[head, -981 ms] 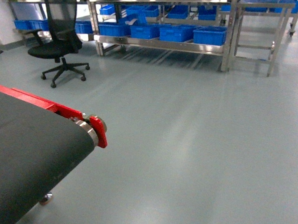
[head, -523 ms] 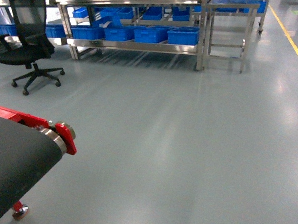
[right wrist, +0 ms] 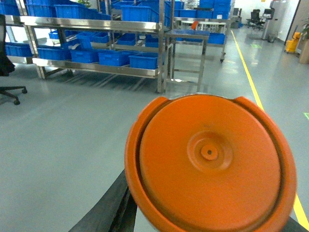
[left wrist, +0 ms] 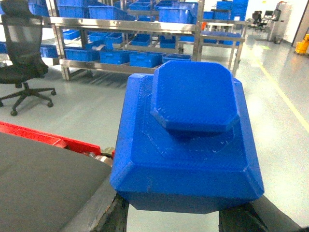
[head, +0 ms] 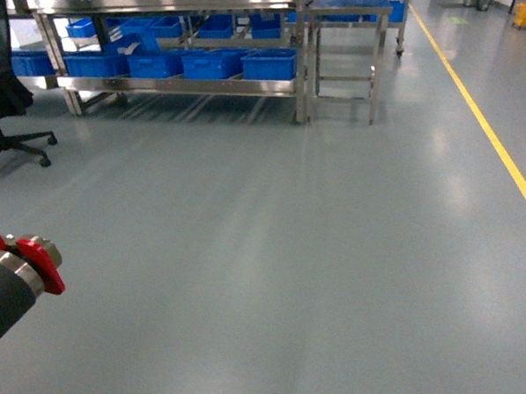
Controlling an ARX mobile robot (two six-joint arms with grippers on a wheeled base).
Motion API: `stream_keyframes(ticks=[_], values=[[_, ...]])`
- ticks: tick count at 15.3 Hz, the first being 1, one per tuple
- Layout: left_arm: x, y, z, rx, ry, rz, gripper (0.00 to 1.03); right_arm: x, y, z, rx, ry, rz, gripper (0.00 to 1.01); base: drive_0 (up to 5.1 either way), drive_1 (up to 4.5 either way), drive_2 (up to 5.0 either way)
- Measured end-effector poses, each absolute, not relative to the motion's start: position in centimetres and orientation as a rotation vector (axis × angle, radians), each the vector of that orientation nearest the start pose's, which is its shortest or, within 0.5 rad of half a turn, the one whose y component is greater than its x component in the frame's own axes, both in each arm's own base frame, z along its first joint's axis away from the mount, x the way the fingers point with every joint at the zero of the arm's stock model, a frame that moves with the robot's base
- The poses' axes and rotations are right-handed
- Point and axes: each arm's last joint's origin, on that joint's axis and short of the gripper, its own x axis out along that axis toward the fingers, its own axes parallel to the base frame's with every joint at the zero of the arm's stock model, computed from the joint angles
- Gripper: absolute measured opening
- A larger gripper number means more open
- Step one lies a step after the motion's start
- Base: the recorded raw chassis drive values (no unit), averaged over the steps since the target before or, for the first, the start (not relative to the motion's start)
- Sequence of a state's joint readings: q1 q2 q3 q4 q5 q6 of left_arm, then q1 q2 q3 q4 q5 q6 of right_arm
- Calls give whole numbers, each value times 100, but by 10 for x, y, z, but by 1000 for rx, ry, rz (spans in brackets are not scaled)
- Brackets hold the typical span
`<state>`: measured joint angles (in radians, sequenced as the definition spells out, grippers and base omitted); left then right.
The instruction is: Sort blue parts and orange caps into right shelf containers
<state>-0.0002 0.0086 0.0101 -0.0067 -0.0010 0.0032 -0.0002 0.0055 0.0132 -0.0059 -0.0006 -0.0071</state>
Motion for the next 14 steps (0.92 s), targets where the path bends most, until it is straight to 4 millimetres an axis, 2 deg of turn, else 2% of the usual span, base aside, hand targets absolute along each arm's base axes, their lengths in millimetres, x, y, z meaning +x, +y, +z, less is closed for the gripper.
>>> stream_keyframes(ticks=[14], values=[[98, 0, 166, 3, 6, -3, 42, 97, 0, 167, -7, -1, -2, 43, -152, -152, -152]])
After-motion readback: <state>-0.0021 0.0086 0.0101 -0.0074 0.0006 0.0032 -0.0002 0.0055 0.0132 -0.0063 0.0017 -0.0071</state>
